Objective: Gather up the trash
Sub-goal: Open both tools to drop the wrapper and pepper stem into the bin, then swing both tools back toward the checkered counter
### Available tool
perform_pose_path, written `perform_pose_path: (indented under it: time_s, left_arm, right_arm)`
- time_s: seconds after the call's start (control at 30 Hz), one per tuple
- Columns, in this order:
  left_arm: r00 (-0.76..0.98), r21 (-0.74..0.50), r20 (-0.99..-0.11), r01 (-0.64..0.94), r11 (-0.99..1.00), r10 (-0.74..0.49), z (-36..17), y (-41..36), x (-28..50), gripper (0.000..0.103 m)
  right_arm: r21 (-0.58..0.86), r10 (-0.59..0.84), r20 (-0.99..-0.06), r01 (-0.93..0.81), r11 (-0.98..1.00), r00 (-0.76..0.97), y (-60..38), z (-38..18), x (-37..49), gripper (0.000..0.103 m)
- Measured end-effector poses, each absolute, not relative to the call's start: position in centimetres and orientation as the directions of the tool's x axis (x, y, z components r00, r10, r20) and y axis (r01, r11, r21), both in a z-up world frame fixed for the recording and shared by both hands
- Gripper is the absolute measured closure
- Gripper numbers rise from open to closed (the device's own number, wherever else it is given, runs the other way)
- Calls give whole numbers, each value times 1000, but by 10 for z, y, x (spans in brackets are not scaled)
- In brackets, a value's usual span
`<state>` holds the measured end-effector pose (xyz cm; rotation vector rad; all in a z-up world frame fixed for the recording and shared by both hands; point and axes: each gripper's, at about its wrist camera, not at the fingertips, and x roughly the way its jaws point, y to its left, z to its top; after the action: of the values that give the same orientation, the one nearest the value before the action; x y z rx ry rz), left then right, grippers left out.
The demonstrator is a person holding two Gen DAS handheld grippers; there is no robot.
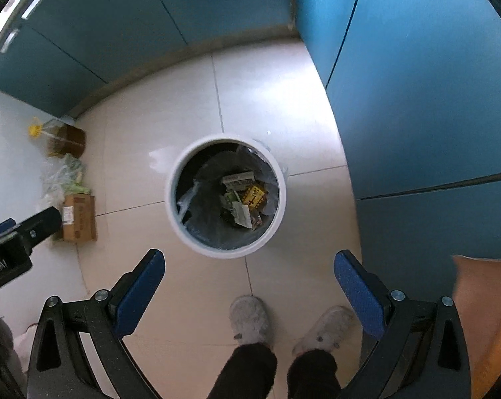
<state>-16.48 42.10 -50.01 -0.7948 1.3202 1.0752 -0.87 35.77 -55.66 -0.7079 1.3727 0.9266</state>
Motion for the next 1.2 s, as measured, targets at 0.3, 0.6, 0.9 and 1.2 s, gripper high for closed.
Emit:
perform_pose_path:
  time_s: [0.3,0.6,0.9,1.2]
  left_arm:
    - [-24,98,-973,-945,313,231,-371,376,-191,0]
    - [24,76,-959,-938,338,283,-276,321,-198,0]
    - [-14,172,-919,-913,369,395,-215,281,-179,0]
    - [135,164,-890,-796,583,435,-173,232,-42,0]
  right_arm:
    - [106,217,-976,-893,438,-10,314,-405,-28,0]
    - [118,299,-954,-902,416,13,266,-277,-46,0]
    - [221,390,-920,-871,439,-36,218,-214,-40,0]
    - [300,460,-884,-651,697,85,106,-181,84,0]
